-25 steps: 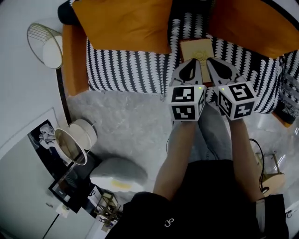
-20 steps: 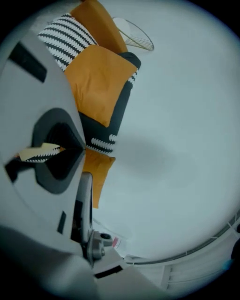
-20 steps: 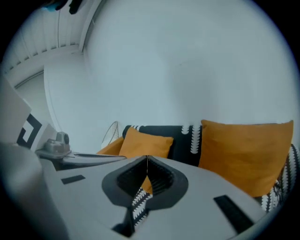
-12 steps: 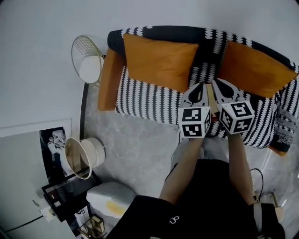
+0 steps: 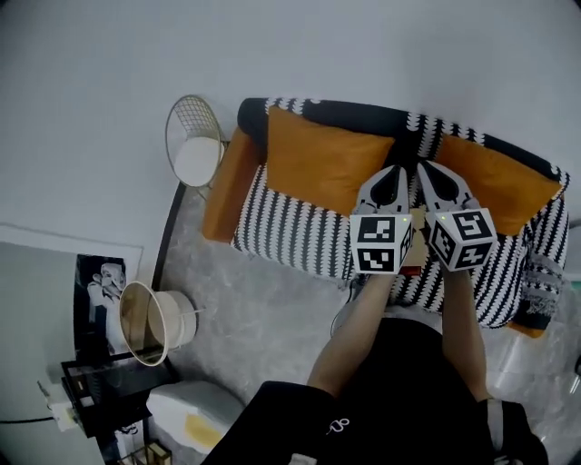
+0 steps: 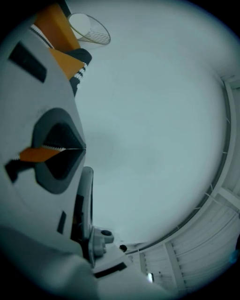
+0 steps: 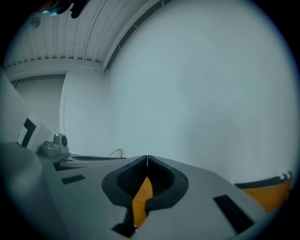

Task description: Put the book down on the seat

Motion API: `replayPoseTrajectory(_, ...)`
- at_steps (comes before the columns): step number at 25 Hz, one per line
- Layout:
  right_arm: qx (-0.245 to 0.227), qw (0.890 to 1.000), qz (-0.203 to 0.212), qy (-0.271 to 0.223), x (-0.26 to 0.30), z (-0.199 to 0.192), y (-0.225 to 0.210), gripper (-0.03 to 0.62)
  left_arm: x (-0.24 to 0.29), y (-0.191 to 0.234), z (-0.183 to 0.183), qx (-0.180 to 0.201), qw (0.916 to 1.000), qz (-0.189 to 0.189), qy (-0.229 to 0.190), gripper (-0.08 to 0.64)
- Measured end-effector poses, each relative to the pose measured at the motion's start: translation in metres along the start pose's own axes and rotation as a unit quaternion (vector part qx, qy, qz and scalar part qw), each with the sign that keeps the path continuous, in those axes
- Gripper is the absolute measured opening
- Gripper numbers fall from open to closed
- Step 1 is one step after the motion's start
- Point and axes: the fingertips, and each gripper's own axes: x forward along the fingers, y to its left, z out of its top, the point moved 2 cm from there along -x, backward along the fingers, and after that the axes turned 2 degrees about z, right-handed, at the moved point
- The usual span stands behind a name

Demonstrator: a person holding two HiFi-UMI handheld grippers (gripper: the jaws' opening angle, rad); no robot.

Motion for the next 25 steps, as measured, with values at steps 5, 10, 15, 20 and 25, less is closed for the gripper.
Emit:
replayPoseTrajectory(5, -0.015, 0.999, 0.011, -0.037, -0.005, 0.050, 0.009, 0.012, -0.004, -0.002, 0.052, 0.021, 0.9985, -0.005, -0.050, 0.014)
replayPoseTrajectory(10, -0.052, 0.997, 0.001, -0.065, -0.014, 0.091, 0.010, 0.012, -0.009, -0.008, 0.096, 0.039, 0.9949, -0.010, -0.092, 0.014)
replayPoseTrajectory(15, -0.059, 0.994, -0.007, -0.096, -0.019, 0.121, 0.009, 0.012, -0.006, -0.019, 0.124, 0.054, 0.9912, -0.024, -0.118, 0.014)
replayPoseTrajectory(20, -0.072, 0.992, -0.013, -0.101, -0.015, 0.135, 0.006, 0.012, -0.004, -0.024, 0.145, 0.066, 0.9879, -0.035, -0.135, 0.014)
replayPoseTrajectory(25, -0.080, 0.990, -0.018, -0.111, -0.013, 0.143, 0.005, 0.012, -0.003, -0.022, 0.154, 0.077, 0.9865, -0.036, -0.140, 0.014)
